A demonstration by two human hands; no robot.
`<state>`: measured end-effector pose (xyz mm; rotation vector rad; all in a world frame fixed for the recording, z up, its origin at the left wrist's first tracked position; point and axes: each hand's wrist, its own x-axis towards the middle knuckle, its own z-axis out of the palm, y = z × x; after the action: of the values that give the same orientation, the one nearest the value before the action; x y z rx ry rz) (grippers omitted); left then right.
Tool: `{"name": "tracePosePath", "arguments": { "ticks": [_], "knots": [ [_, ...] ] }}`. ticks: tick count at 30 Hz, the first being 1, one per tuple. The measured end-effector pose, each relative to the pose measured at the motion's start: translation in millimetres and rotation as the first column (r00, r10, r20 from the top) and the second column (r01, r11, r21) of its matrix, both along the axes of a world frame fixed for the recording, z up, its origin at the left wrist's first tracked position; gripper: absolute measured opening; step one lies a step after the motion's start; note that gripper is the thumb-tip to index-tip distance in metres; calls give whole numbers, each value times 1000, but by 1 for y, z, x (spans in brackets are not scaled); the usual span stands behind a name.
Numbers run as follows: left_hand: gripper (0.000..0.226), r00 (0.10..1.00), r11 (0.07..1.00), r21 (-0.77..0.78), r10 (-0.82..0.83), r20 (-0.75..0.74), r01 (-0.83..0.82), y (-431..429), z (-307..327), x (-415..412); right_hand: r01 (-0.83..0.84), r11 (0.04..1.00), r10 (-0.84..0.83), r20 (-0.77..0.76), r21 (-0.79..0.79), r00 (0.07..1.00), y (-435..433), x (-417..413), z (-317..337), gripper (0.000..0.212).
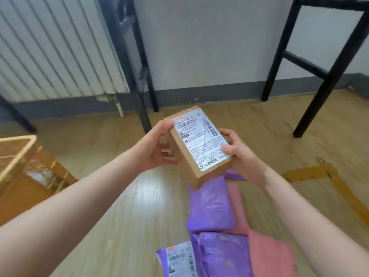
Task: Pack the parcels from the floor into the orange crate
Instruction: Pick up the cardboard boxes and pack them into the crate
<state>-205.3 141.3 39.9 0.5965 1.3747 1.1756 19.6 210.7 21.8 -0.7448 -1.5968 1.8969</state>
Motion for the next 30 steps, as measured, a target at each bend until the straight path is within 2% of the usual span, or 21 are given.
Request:
{"name": "tracePosePath", "arguments": {
  "ticks": [2,5,7,9,11,13,17,20,23,25,27,30],
  "knots": [
    [57,997,995,60,77,-16,-76,-37,14,-51,-105,978,96,62,177,993,-17,-56,18,54],
    [57,982,971,147,191,15,-191,-99,31,-120,-233,869,169,180,436,969,-51,-139,50,69],
    [66,955,941,168,296,16,-294,-141,41,-159,-287,733,150,266,616,952,-79,-194,71,78],
    [71,924,908,192,382,-10,-373,-178,50,-195,-339,540,73,358,771,931,-109,-246,91,93],
    [69,902,883,228,430,-38,-411,-208,59,-231,-390,392,0,424,833,906,-139,-291,105,110],
    [64,888,866,251,457,-53,-432,-235,62,-265,-420,276,-77,456,864,887,-167,-330,110,119],
    [63,875,836,294,484,3,-464,-281,53,-324,-441,117,-174,456,890,873,-214,-399,110,115],
    [51,858,802,330,510,52,-497,-311,39,-365,-482,68,-194,486,873,852,-242,-450,108,109],
    [48,810,764,292,581,77,-576,-340,21,-399,-550,58,-171,552,833,816,-269,-503,103,108],
    [49,759,732,239,650,34,-638,-357,7,-418,-606,66,-143,609,793,780,-286,-535,94,109],
    [46,670,661,206,741,-31,-722,-372,-5,-437,-652,90,-112,658,753,745,-301,-564,80,111],
    [46,560,592,179,804,-200,-786,-382,-20,-458,-660,105,-98,668,744,738,-308,-595,54,114]
  ]
}}
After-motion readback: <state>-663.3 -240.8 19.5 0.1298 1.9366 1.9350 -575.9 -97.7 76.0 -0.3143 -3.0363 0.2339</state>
